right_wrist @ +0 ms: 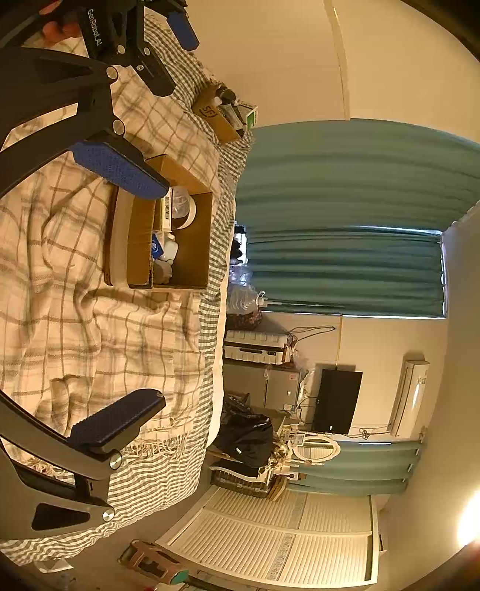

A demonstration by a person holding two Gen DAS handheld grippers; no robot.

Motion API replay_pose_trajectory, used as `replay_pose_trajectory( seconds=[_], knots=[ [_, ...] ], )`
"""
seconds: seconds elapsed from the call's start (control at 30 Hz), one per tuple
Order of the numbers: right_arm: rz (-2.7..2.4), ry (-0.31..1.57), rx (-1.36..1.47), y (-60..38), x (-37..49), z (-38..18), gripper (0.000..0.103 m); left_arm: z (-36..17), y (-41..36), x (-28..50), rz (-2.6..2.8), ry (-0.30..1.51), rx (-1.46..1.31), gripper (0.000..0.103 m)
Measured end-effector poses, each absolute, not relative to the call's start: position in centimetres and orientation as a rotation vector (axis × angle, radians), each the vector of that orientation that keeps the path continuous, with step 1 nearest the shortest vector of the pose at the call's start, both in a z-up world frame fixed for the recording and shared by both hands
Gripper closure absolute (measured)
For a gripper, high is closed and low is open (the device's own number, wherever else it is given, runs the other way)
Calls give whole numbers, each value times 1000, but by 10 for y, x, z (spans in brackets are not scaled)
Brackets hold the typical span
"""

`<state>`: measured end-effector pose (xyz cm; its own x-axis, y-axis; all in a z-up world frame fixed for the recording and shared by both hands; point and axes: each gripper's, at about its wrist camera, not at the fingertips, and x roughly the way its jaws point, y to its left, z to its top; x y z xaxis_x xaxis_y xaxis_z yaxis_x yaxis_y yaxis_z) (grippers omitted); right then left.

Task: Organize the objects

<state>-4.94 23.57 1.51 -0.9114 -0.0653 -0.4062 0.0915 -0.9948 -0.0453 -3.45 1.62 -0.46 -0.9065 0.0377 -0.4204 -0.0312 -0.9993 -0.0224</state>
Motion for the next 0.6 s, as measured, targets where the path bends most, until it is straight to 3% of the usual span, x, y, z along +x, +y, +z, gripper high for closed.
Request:
replay_pose_trajectory(
  seconds=[0.37, 0.6],
  knots=[
    [-2992, 89, 637, 236, -50, 13, 0, -1, 7, -34, 3020, -132, -674, 0],
    [-2995, 89, 636, 235, -50, 14, 0, -3, 10, -33, 3021, -99, -679, 0]
  ],
)
